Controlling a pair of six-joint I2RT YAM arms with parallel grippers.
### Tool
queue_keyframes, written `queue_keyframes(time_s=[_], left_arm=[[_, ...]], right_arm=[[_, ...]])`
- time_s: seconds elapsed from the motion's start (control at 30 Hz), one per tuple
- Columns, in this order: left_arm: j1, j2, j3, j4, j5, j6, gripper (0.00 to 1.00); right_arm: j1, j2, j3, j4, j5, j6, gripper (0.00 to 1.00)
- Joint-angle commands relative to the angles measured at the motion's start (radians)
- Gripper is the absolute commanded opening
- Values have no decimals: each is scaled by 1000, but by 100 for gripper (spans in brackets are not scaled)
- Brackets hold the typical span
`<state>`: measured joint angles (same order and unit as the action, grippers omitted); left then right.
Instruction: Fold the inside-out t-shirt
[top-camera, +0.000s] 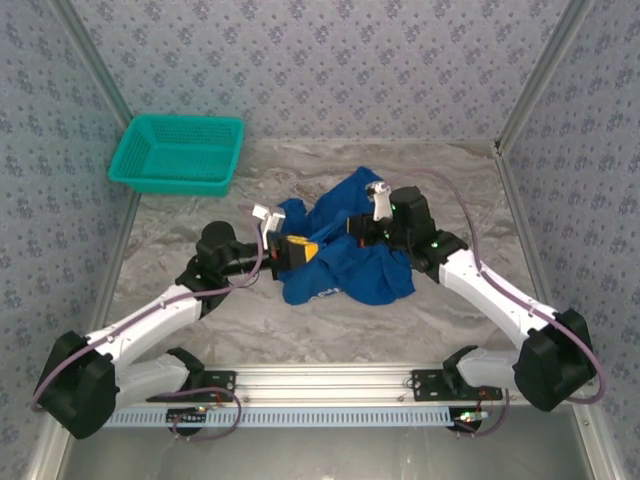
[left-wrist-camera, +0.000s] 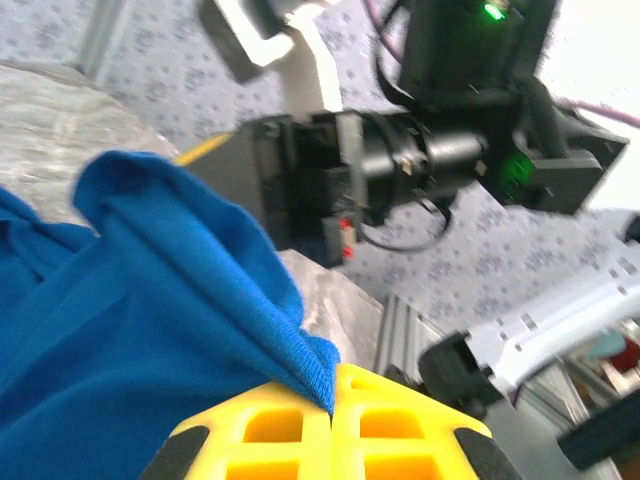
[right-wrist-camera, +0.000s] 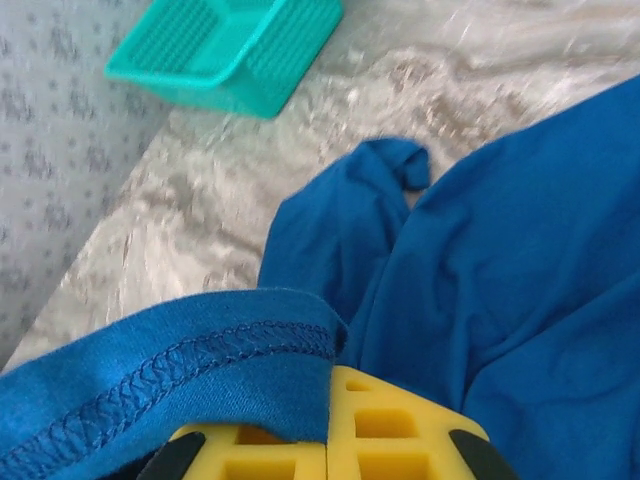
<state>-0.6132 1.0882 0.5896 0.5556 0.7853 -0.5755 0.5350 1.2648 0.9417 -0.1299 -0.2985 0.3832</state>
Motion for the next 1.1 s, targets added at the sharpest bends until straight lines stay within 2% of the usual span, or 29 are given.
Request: queue_keyframes(time_s=[0.0,0.13,0.27,0.33,0.43,0.5,0.57,0.67,0.9,1.0,1.07], left_arm=[[4,-6,69,22,190,82,0],[0,39,94,-6,231,113,0],[1,55,112,-44,211,153,0],[2,58,115,-61,210,176,0],[1,69,121,-68,235,204,0],[0,76,126,-83,243,224,0],[0,80,130,-84,252,229,0],[0,81,139,-112,250,242,0],[1,67,139,-151,231,261,0],[1,67,140,-159,230,262,0],[1,64,142,-172,221,268,0]], right_arm=[[-12,56,108,-214,-58,-78,19],[-6,65,202,-414,59,-171,35],[-2,-60,170,-440,91,-252,44],[-8,-143,126,-399,10,-293,46],[-21,-231,53,-290,-251,-311,44],[-23,-231,23,-222,-414,-294,43],[-22,-213,12,-206,-495,-288,42],[-19,-188,-31,-81,-628,-217,40],[-13,-139,-74,54,-713,-141,36],[-11,-122,-77,70,-713,-135,36],[-7,-117,-73,78,-717,-132,32]])
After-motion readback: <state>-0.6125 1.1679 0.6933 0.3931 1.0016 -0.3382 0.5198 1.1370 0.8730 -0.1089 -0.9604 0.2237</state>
